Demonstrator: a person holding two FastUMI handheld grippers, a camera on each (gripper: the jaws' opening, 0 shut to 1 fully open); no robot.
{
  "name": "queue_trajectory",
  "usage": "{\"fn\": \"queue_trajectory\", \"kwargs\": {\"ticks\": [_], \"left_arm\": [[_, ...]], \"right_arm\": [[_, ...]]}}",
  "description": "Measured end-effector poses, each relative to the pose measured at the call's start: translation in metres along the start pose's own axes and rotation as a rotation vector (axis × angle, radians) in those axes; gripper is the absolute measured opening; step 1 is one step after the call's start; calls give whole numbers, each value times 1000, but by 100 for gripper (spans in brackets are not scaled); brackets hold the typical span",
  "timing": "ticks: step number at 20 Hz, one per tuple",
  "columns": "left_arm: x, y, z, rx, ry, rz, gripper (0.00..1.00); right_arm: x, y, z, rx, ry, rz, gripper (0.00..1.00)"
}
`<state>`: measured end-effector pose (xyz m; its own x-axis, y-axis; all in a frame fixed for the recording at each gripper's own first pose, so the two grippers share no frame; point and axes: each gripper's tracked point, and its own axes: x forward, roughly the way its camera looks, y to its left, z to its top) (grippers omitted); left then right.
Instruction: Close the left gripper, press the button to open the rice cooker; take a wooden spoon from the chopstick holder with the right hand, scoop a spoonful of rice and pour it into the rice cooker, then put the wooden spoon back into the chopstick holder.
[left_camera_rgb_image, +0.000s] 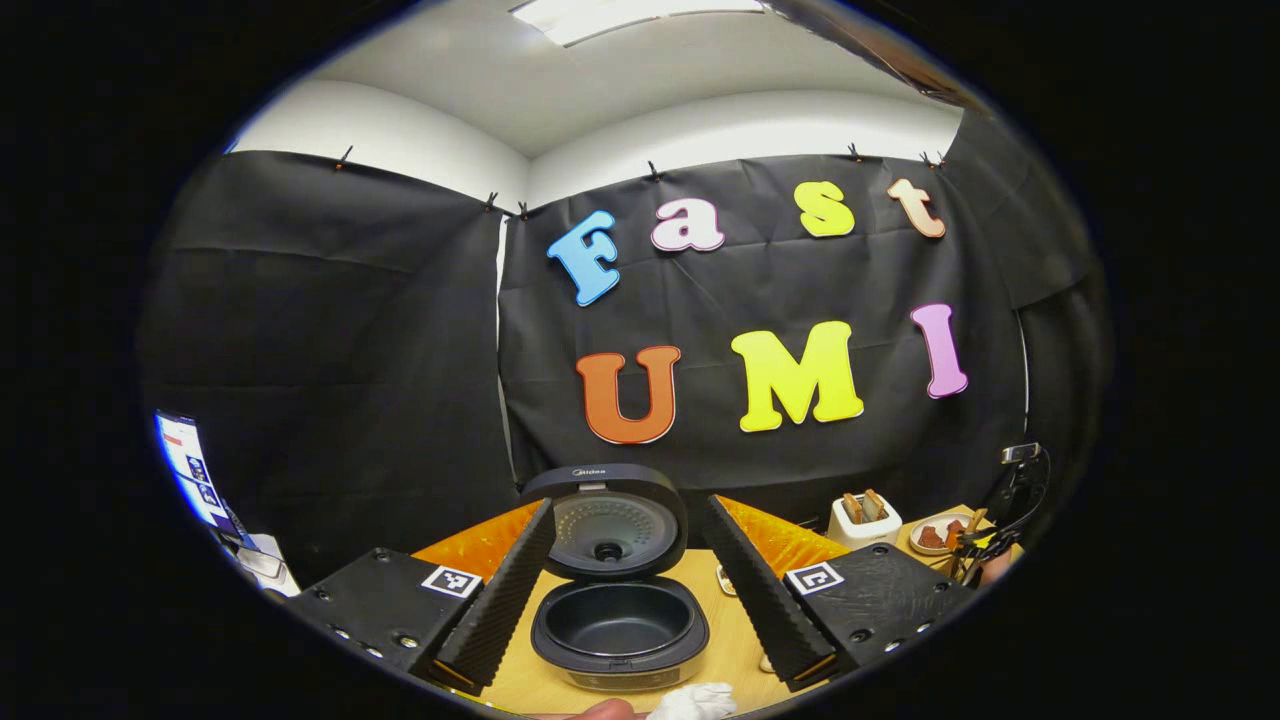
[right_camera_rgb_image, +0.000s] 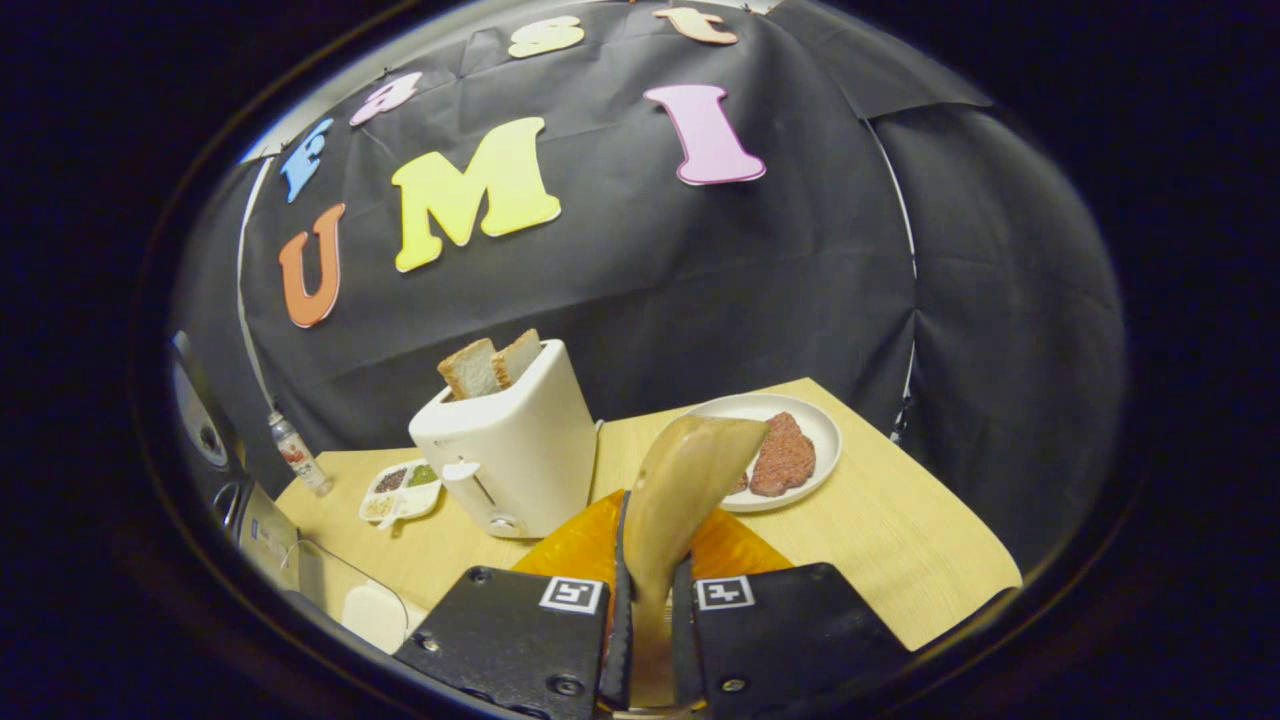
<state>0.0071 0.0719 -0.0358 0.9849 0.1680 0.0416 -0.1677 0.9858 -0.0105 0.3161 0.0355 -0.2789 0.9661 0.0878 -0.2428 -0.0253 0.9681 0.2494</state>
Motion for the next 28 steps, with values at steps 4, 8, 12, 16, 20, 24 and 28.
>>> {"fn": "queue_trajectory", "kwargs": {"ticks": [4,8,12,16,20,24,28], "left_arm": [[-1,7,0,1,-3,8,95],[-4,17,-6,-12,8,15,95],[-2,33,-11,-11,9,27,95],[-2,45,-14,6,10,30,95],[-4,58,-17,11,10,33,95],[-5,71,-23,16,15,44,95],[-5,78,-29,31,20,45,95]], "right_arm": [[-22,9,24,-29,-51,-8,20],[-57,28,65,-163,-122,-29,20],[-106,72,115,-265,-202,-21,20],[-143,125,132,-308,-242,11,20],[-157,176,119,-302,-239,70,20],[-149,204,86,-316,-204,97,20],[-129,210,30,-377,-155,64,20]]}}
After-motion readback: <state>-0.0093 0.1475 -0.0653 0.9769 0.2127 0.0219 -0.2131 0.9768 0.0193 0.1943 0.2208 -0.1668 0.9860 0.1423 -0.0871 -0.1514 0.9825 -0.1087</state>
